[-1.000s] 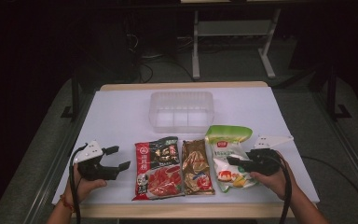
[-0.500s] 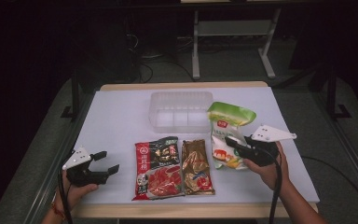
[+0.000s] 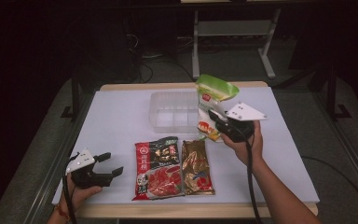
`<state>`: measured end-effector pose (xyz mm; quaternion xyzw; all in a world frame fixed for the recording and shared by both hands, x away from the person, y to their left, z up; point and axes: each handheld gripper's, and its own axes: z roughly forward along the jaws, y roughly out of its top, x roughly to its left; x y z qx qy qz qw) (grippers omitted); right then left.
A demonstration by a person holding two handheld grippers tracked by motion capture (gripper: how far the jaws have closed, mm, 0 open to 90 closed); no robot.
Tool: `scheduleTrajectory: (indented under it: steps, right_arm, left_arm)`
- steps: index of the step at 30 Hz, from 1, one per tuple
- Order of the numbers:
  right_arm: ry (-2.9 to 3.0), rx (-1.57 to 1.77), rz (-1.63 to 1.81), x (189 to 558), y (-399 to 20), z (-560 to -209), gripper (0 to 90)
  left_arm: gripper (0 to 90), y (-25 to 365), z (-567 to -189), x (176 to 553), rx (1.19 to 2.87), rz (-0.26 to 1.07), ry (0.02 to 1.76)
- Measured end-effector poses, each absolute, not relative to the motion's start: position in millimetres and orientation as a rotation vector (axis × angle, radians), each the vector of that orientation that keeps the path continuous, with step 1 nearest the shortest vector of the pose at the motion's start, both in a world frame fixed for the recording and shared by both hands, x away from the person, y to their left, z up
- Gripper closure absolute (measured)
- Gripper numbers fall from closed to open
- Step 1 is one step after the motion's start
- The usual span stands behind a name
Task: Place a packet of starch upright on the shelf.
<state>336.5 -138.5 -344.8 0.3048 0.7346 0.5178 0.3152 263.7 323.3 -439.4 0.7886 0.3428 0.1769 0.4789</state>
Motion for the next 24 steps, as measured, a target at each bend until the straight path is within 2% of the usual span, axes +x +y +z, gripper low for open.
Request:
scheduleTrajectory:
  steps: [16,24]
  right_arm:
    - [1.859,0.838,1.23,392,-86,-349,77.1]
    - [1.811,0.897,1.133,421,-79,-355,77.1]
  left_arm:
    - [20.1,324,-438,260,1.914,0.421,0.823]
    - [20.0,326,-437,261,1.895,0.407,0.822]
